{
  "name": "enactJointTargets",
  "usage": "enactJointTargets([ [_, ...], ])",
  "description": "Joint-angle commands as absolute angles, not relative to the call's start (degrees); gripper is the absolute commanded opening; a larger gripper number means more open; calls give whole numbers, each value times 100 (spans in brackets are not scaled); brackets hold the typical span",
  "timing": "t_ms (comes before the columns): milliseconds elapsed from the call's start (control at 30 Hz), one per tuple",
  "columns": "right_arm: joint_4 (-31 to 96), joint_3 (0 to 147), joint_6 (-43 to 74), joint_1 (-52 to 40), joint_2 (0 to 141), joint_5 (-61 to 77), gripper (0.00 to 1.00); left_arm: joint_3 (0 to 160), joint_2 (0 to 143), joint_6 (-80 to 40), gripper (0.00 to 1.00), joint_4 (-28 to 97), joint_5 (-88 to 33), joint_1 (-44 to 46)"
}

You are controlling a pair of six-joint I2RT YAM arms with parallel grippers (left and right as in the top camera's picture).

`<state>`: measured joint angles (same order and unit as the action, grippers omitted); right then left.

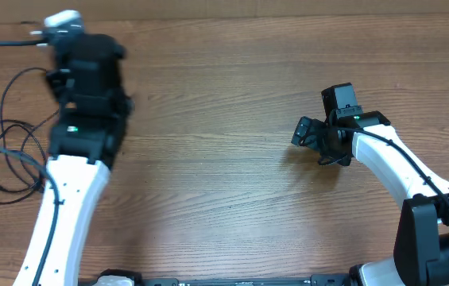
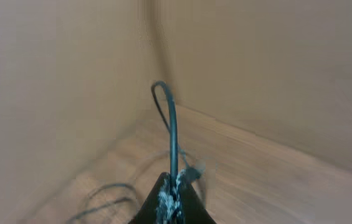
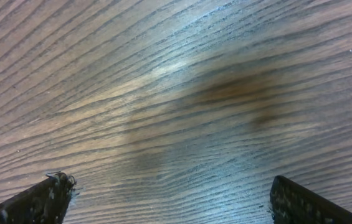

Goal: Untangle cables
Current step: 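Carry the held cable far left with the left gripper, then lay the cable onto the left cable pile and release it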

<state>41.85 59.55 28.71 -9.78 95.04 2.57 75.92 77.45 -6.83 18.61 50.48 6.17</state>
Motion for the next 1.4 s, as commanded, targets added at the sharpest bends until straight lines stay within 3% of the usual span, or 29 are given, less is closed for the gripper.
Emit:
enactJointTargets([
  [0,4165,5920,2917,-982,9529,200,100,7714,7647,-381,4,1815,5505,-108],
  [133,4165,5920,2915,-982,9529,200,100,7699,7693,-869,4,2294,5242,-1072],
  [333,4167,5920,2915,-982,9529,200,100,7699,7920,-1699,4,3105,3887,-1944],
  [667,4167,5920,2917,-982,9529,200,100,7699,8691,-1822,5,3551,3282,-2239],
  [733,4165,5920,2915,-982,9529,200,100,7699,8814,-1817,21,3632,3015,-2237],
  [800,4167,5920,2917,-982,9529,200,100,7699,8890,-1785,50,3699,2659,-2237],
  [867,4167,5920,2917,-982,9529,200,100,7699,8925,-1590,66,3732,2108,-2237],
  [1000,4167,5920,2917,-982,9529,200,100,7699,8925,-845,88,3741,521,-2237],
  [1133,4167,5920,2915,-982,9529,200,100,7699,8965,-770,87,3789,-344,-2233],
  [1300,4167,5920,2917,-982,9529,200,100,7697,9170,-792,59,4425,-722,-2137],
  [1367,4167,5920,2915,-982,9529,200,100,7697,9373,-792,52,4829,-731,-2053],
])
